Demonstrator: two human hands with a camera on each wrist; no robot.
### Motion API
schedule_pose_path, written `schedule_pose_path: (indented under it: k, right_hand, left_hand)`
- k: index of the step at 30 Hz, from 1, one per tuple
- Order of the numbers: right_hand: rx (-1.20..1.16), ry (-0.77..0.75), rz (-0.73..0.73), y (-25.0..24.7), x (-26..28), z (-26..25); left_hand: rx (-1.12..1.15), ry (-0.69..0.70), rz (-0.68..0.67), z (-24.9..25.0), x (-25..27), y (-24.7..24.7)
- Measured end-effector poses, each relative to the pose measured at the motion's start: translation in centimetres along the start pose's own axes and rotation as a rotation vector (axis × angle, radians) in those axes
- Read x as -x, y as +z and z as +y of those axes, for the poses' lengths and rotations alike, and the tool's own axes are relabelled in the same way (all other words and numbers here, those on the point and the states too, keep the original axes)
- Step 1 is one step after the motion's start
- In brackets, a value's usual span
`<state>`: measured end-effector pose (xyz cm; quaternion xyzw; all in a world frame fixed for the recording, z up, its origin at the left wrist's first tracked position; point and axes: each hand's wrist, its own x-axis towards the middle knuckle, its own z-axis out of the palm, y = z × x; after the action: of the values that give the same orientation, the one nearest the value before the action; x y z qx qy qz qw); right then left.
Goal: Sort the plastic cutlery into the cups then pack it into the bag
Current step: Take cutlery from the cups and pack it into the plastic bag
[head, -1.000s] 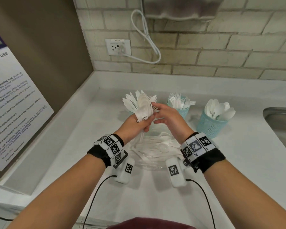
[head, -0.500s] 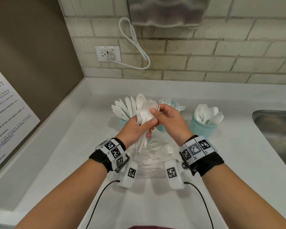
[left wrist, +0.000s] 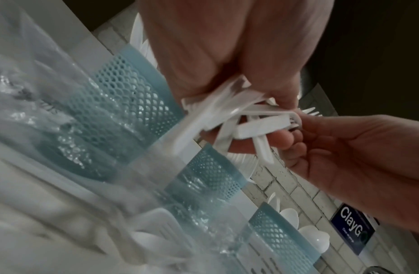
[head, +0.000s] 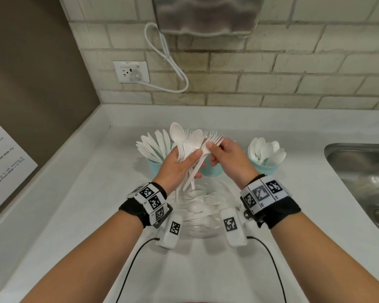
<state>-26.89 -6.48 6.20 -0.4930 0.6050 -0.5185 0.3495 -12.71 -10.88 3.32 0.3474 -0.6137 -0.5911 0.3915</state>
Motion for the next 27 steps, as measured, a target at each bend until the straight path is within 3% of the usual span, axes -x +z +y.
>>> schedule_pose_path:
  k: [6, 10, 17, 24, 27]
  right_hand:
    - [0.009, -0.142, 0.236, -3.1, -3.2, -3.1]
    - [0.187, -0.261, 0.359, -4.0, -4.9, -3.5]
    - [0.421, -0.368, 0.31, -2.3, -5.0, -0.5]
    - [0.845, -0.103, 0.084, -1.7, -4.0, 2.9]
    - [0.784, -0.144, 0.164, -1.5, -3.2, 1.6]
  left_hand:
    - [-0.075, 0.037, 0.063, 0.3, -1.1, -0.9]
    - [-0.108, 0.074, 0.15, -0.4, -1.6, -1.5]
    - [-0.116, 0.073, 0.098, -0.8, -0.8, -1.0]
    - [-0.04, 0.022, 0.074, -0.9, -0.6, -0.2]
    - [-0.071, 0.041, 0.072, -0.6, -0.6, -0.1]
